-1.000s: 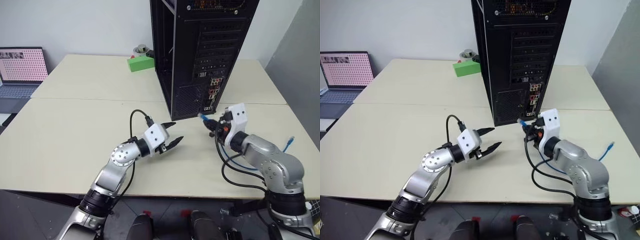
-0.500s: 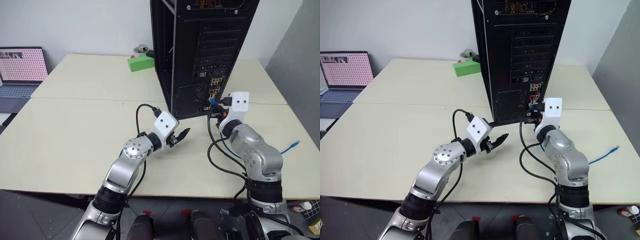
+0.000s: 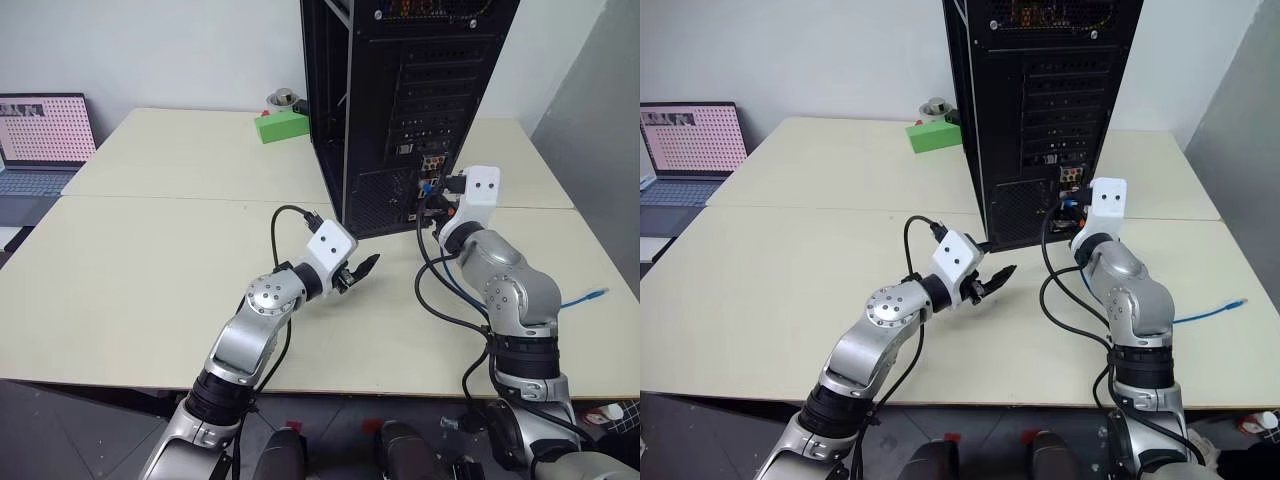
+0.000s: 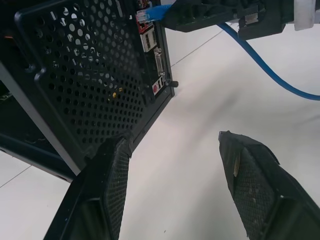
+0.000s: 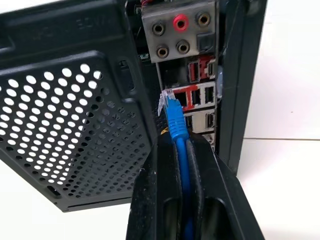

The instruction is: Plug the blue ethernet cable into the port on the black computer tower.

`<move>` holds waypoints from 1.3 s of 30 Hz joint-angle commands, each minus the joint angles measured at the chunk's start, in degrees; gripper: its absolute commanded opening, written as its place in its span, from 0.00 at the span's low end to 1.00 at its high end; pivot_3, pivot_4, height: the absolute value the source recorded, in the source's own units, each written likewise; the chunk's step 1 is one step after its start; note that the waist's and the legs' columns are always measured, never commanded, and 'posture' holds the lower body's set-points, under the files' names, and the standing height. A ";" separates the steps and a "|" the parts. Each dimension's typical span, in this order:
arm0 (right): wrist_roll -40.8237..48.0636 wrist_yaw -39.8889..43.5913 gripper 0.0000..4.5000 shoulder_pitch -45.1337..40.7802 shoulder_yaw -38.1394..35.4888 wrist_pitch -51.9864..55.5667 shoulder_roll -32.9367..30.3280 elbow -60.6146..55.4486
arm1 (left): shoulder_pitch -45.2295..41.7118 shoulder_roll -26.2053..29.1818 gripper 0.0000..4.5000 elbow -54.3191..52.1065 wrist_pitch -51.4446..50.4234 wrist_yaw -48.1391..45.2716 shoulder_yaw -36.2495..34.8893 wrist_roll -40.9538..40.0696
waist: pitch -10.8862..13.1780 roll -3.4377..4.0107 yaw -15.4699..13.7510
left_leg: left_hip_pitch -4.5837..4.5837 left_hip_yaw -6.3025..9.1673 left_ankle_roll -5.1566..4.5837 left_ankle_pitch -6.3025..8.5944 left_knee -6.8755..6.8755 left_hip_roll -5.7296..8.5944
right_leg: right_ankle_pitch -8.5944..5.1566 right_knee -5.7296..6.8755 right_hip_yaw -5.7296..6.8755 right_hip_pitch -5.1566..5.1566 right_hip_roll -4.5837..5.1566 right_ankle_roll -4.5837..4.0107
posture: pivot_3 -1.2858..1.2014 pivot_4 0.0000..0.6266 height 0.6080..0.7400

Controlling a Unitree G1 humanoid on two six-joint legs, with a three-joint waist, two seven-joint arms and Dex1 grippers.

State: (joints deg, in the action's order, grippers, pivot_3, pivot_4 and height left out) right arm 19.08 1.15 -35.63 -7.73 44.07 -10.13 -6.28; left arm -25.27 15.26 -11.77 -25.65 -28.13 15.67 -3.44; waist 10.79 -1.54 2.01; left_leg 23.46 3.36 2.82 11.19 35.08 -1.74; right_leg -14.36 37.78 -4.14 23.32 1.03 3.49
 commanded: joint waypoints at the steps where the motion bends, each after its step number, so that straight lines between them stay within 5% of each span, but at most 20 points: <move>1: -0.39 0.48 0.00 -1.92 -0.60 -1.47 -0.28 -0.82 | -0.44 -0.02 0.65 -2.63 0.71 0.16 -0.35 0.46 | 0.00 0.00 0.00 | 0.00 0.00 0.00 0.00 0.00 0.00 | 0.00 0.00 0.00 0.00 0.00 0.00 | 0.52 0.24 1.00; 39: -2.56 -0.53 0.00 -2.54 -0.97 -2.31 0.79 1.69 | 0.31 0.13 0.65 -2.49 0.87 -0.13 0.06 1.02 | 0.00 0.01 0.10 | 0.01 0.00 0.00 0.00 -0.03 0.00 | 0.00 -0.03 0.00 0.02 0.00 0.00 | 0.52 0.24 1.00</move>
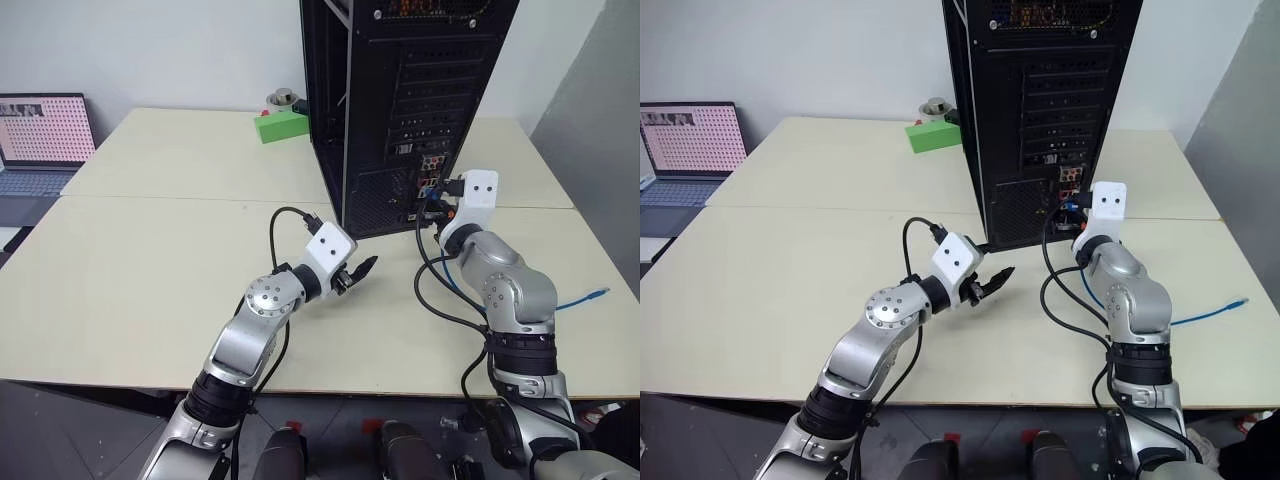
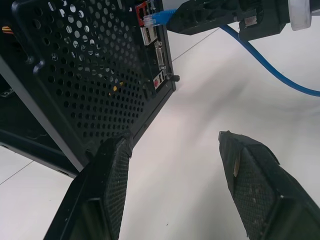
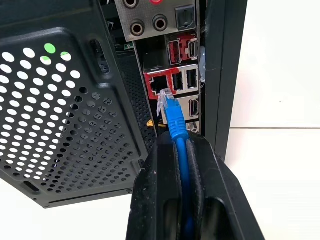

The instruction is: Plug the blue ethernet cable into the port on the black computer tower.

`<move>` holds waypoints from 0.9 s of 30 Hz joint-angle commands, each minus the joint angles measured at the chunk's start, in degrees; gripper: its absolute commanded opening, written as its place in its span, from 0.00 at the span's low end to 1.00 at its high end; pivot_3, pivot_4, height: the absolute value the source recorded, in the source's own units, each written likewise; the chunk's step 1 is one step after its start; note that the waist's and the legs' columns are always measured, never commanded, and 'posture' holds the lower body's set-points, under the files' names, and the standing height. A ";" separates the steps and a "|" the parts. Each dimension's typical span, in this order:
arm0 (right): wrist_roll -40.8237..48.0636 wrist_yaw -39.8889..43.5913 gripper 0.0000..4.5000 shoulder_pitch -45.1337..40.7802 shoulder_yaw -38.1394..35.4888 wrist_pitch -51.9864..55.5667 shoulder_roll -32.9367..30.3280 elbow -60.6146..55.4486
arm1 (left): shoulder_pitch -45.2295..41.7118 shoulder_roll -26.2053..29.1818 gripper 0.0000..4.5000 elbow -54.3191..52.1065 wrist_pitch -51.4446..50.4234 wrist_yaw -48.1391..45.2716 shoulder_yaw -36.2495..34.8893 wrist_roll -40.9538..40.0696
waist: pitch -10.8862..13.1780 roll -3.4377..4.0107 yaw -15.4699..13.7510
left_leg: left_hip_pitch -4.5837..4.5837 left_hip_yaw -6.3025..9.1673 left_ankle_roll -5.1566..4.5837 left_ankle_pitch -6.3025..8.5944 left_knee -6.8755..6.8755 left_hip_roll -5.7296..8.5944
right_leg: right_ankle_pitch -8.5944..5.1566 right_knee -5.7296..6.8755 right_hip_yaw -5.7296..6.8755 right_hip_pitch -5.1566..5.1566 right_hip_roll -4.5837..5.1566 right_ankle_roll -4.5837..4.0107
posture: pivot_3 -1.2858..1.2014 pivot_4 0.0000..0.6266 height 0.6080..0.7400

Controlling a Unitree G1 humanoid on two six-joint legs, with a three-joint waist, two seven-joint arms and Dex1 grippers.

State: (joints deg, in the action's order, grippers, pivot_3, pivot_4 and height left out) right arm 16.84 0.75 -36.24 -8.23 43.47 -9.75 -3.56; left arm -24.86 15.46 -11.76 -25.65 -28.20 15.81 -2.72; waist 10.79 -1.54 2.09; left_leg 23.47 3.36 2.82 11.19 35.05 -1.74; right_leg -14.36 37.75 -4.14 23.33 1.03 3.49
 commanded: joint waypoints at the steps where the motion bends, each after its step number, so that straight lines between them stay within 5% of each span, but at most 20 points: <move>1: -0.30 -0.12 0.00 -1.99 -0.41 -1.74 0.46 -1.07 | -0.09 -0.06 0.65 -2.50 0.87 -0.07 -0.07 0.31 | 0.00 0.00 0.10 | 0.00 0.00 0.00 0.00 0.00 0.00 | 0.00 0.00 0.00 0.00 0.00 0.00 | 0.52 0.24 1.00; 27: -1.02 1.19 0.00 -3.39 2.05 -1.93 0.89 -1.77 | 0.25 0.07 0.65 -2.63 0.94 -0.25 0.00 0.64 | 0.01 0.01 1.20 | 0.01 0.00 0.00 0.00 -0.05 0.00 | 0.00 -0.01 -0.01 0.04 0.00 0.00 | 0.52 0.24 1.00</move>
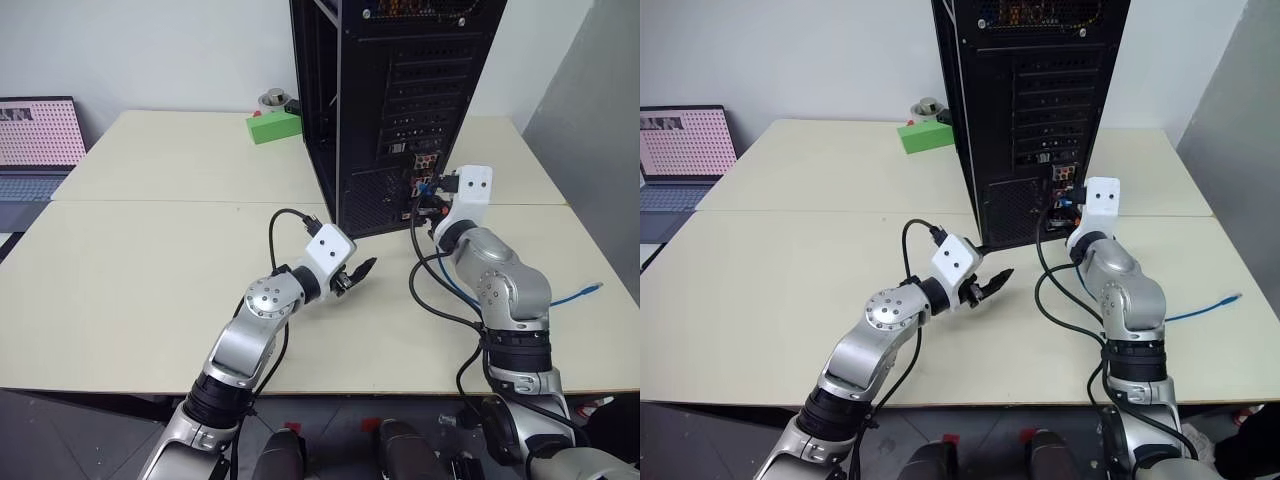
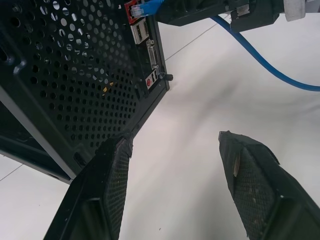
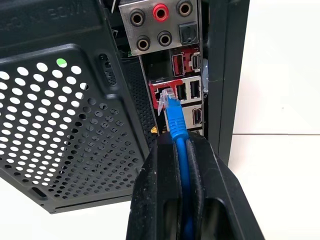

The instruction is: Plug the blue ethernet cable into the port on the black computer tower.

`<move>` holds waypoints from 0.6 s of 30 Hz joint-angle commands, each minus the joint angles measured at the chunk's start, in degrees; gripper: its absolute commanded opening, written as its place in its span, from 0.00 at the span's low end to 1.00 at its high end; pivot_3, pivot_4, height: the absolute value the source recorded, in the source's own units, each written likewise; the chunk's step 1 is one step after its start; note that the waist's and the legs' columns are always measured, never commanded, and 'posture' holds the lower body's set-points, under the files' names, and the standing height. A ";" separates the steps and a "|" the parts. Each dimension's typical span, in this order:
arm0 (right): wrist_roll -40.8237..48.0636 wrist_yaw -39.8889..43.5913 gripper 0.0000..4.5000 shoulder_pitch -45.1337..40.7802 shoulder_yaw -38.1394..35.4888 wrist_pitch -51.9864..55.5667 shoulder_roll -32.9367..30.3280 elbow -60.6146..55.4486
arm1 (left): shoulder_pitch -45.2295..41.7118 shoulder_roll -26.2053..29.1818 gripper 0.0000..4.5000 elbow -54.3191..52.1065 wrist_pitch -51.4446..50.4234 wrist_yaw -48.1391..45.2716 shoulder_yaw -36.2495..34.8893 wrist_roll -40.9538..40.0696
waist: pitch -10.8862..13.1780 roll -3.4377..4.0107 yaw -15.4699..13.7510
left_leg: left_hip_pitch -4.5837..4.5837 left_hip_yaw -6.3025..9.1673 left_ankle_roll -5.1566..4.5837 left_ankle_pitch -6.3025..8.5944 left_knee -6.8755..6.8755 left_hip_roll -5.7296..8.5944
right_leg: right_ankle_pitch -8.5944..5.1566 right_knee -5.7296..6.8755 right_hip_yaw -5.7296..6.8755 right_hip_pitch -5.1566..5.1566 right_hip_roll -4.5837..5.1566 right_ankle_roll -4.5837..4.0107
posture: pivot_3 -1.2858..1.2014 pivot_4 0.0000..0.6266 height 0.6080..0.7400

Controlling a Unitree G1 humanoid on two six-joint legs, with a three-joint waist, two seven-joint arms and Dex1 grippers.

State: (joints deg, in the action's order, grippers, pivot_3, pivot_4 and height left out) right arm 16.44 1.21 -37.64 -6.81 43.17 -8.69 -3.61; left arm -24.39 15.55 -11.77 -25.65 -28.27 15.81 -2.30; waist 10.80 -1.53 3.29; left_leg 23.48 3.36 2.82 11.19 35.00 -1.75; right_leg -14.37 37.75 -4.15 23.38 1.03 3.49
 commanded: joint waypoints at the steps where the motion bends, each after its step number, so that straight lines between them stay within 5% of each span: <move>1: -0.79 0.78 0.00 -1.96 0.74 -1.76 -0.25 -1.67 | -0.22 -0.01 0.65 -2.63 0.96 -0.19 0.00 0.25 | 0.00 0.00 0.00 | 0.01 0.00 0.00 0.00 0.00 0.00 | 0.00 0.00 0.00 0.01 0.00 0.00 | 0.52 0.24 1.00; 18: -3.49 -2.77 0.00 -3.18 1.44 -4.24 4.08 -0.40 | -0.86 -1.32 0.65 -2.94 -0.85 0.31 -0.85 -0.87 | 0.00 0.01 0.15 | 0.20 -0.01 0.00 0.00 0.00 0.00 | 0.01 0.01 -0.01 0.22 0.00 0.01 | 0.52 0.24 1.00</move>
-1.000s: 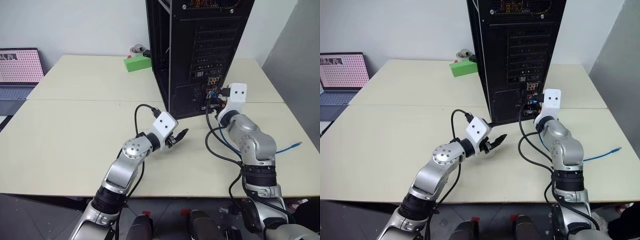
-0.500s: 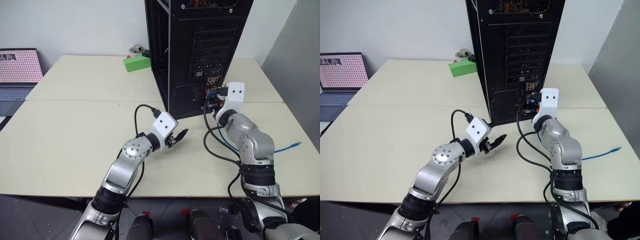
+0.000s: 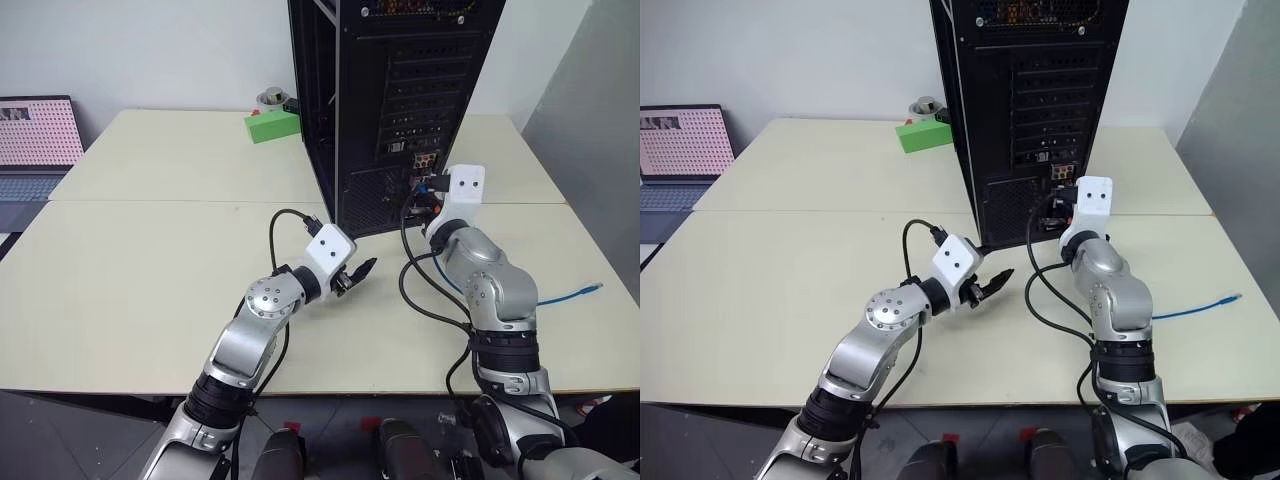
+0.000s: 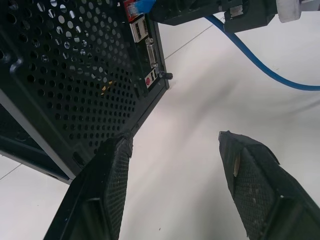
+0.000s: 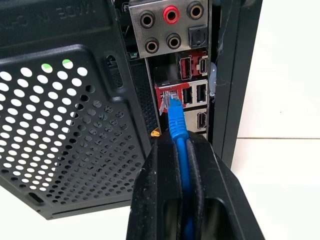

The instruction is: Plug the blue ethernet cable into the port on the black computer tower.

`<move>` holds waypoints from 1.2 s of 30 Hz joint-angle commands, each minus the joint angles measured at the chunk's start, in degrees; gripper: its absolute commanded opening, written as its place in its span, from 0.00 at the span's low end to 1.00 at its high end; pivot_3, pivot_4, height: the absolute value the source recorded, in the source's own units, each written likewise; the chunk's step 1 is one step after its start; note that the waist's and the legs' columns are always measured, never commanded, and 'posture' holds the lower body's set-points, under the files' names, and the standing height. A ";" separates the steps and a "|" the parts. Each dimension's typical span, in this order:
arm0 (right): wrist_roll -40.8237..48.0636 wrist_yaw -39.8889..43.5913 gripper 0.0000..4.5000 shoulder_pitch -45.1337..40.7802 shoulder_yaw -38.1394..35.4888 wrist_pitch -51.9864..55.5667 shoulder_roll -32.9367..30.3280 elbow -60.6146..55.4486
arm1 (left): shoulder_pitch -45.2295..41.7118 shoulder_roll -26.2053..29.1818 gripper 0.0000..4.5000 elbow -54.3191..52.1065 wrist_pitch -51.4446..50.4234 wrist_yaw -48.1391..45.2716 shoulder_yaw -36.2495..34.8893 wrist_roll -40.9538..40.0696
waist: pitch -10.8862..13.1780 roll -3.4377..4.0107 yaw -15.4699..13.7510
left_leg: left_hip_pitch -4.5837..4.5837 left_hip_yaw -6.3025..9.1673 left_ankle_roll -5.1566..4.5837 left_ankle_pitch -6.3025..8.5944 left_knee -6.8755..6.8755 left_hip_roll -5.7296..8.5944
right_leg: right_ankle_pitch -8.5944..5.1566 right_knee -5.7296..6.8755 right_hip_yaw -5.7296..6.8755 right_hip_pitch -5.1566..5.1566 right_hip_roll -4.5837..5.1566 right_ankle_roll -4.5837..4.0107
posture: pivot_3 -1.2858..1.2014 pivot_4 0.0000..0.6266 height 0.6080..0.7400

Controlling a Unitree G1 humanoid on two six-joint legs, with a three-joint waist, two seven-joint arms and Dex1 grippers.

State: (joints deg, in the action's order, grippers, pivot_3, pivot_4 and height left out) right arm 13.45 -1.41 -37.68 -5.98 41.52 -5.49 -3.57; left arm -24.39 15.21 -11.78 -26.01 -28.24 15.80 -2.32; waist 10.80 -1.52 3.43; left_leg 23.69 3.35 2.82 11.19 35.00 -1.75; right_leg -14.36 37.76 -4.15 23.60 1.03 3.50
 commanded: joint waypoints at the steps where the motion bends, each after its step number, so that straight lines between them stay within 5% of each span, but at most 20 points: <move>1: -0.72 -0.09 0.00 -3.48 0.66 -2.87 1.13 0.10 | -1.01 -1.15 0.65 -3.00 -0.78 0.39 -1.03 -1.03 | 0.00 0.00 0.03 | 0.00 0.00 0.00 0.00 0.00 0.00 | 0.00 0.00 0.00 0.00 0.00 0.00 | 0.52 0.24 1.00; 20: -1.88 3.30 0.00 -4.24 0.42 -5.79 0.30 4.69 | -1.30 -1.71 0.65 -3.33 -2.30 1.13 -1.87 -1.60 | 0.01 0.01 1.28 | -0.01 0.00 -0.01 0.00 0.01 0.00 | 0.01 0.06 -0.01 0.01 0.00 0.01 | 0.52 0.24 1.00; 36: 4.21 20.12 0.80 7.81 0.56 1.24 -13.11 -13.84 | -4.05 1.67 0.65 -2.79 -3.63 -2.30 -6.36 -4.81 | 0.01 0.02 0.63 | 0.12 0.03 0.00 0.00 -0.02 0.03 | 0.00 -0.09 0.02 0.04 0.02 0.01 | 0.52 0.24 1.00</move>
State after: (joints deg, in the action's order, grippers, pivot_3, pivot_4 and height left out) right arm 14.86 15.05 -30.44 -4.48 42.41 -16.95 -11.82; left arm -27.12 15.98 -12.76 -29.44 -29.32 10.99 -5.76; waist 10.82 -1.50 4.06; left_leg 23.80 3.39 2.81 11.19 34.98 -1.72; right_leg -14.36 37.68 -4.12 23.63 1.04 3.51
